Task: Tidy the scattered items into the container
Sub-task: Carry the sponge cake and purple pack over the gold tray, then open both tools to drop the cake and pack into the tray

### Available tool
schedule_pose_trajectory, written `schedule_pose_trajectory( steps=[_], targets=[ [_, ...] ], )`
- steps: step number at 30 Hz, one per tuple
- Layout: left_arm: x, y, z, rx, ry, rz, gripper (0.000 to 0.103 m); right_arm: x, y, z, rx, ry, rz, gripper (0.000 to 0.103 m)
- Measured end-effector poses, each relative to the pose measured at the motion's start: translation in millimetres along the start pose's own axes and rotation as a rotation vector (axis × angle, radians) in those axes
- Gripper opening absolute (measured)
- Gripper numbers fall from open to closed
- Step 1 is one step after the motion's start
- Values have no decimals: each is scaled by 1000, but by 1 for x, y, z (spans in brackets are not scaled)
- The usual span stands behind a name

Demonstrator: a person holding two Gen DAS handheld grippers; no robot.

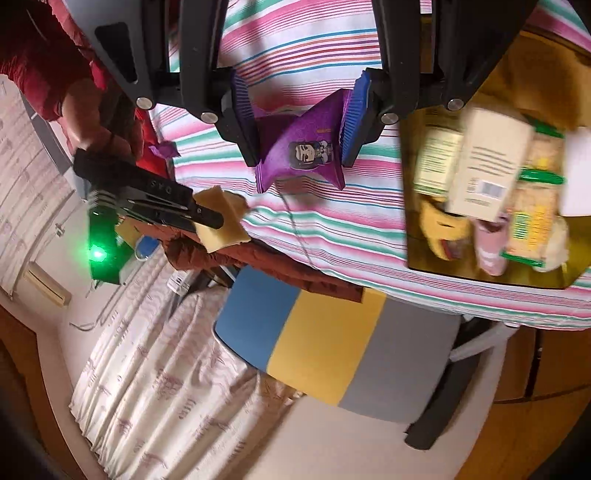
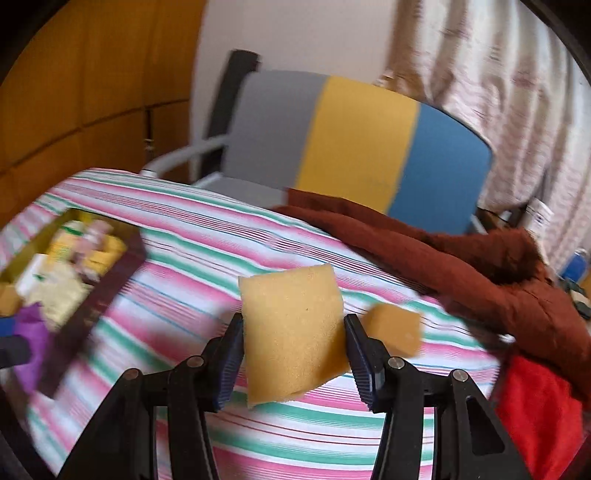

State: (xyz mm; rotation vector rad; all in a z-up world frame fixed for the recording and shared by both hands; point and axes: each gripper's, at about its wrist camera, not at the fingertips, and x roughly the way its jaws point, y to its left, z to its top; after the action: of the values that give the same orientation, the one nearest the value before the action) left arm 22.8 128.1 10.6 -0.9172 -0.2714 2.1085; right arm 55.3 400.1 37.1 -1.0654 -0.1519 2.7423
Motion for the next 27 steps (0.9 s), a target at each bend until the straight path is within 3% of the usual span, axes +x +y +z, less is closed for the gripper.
schedule_pose_trajectory(
  steps=[8,15,21,27],
  targets=[
    [-42,65,11,-103,-83,84,44,-7,102,19,-23,-16,221,53],
    [-63,124,27,-179,-131,184,44,-5,163,27,-4,-5,358,53],
    [-62,176,44,-234,-130,256,44,5,203,37,29,39,451,53],
    [-46,218,60,-317,-107,280,44,19,240,45,54,91,530,53]
  ],
)
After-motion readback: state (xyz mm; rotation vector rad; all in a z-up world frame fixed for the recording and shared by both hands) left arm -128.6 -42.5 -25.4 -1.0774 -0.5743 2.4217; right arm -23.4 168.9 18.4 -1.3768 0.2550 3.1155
